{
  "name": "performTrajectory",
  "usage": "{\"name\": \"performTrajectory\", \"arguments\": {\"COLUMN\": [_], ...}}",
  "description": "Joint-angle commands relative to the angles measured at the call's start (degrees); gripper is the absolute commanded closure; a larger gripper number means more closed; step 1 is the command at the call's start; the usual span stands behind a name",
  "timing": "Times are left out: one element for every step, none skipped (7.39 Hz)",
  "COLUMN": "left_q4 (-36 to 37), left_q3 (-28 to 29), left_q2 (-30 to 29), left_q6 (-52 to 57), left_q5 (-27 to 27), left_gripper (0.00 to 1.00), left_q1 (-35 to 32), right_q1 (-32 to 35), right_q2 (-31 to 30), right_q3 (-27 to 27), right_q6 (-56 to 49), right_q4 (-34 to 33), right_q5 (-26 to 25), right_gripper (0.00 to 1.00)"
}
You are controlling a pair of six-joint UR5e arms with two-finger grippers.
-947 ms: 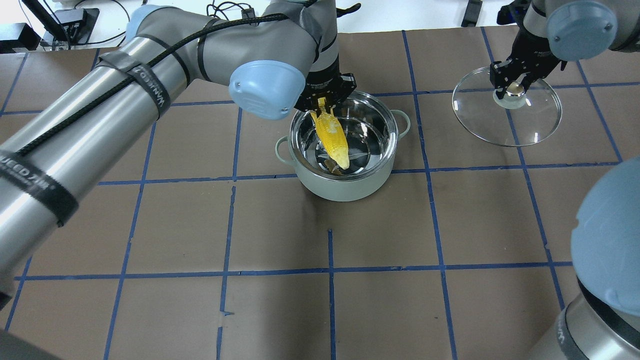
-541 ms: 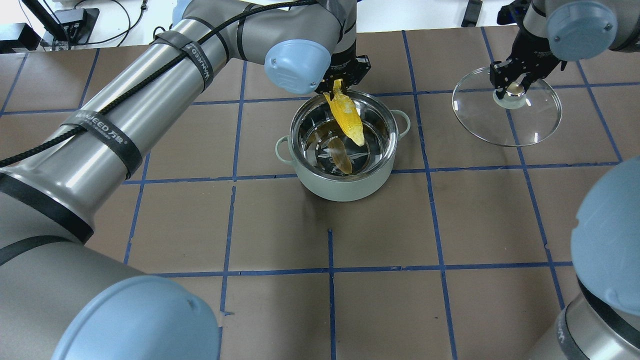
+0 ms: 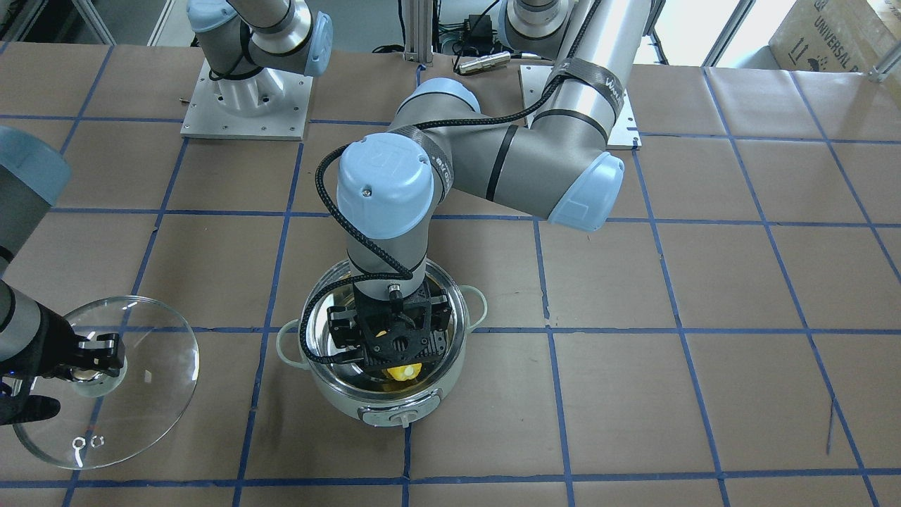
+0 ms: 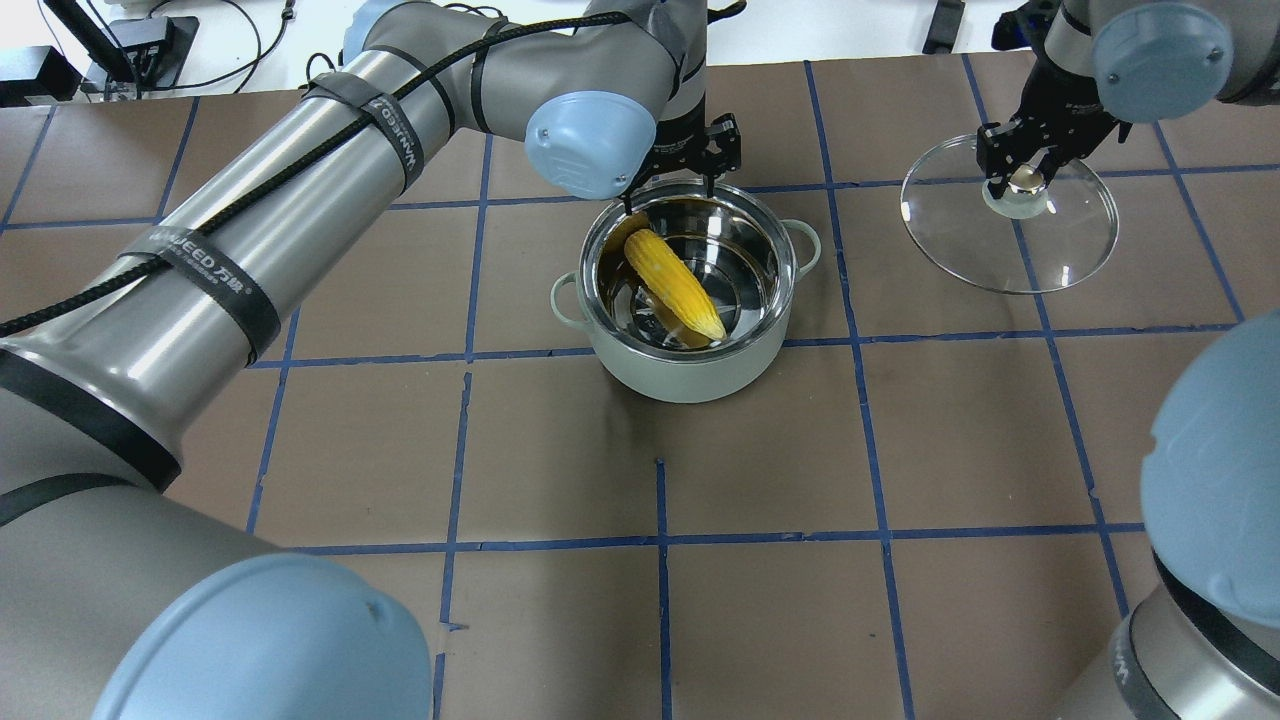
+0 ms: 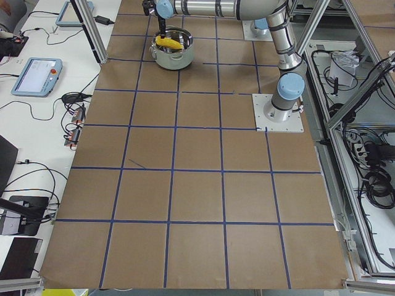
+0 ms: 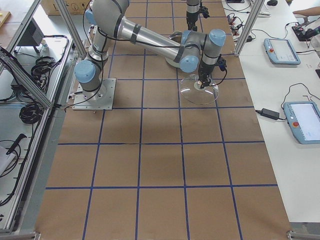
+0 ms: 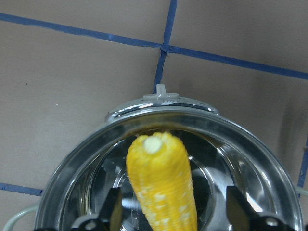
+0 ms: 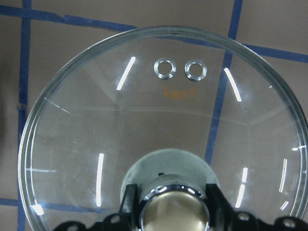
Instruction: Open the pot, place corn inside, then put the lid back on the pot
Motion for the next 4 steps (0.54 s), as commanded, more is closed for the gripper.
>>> {"name": "performTrajectory", "arguments": {"left_q4": [-0.47, -1.09, -1.62, -1.62], "left_q3": [-1.12, -1.56, -3.65, -7.59], "left_q2": [1.06, 2.29, 4.56, 8.07], "left_q6": [17.2, 21.55, 26.56, 32.26], "left_q5": [-0.31, -0.49, -0.4, -0.32], "left_gripper": [0.0, 0.0, 0.0, 0.0], "left_q1": [3.02, 5.65, 8.29, 11.62], "right_q1": [-0.07, 0.19, 1.24, 3.68], "right_q2": [-1.4, -2.89, -4.56, -7.36], "right_q3": [-2.19, -2.82, -2.91, -2.91], "right_q6": [0.07, 0.76, 1.9, 4.44], "right_q4": [1.01, 3.63, 3.92, 4.09], "right_q5": [-0.29, -0.2, -0.11, -0.11], "right_gripper": [0.99, 0.99, 0.99, 0.98]}}
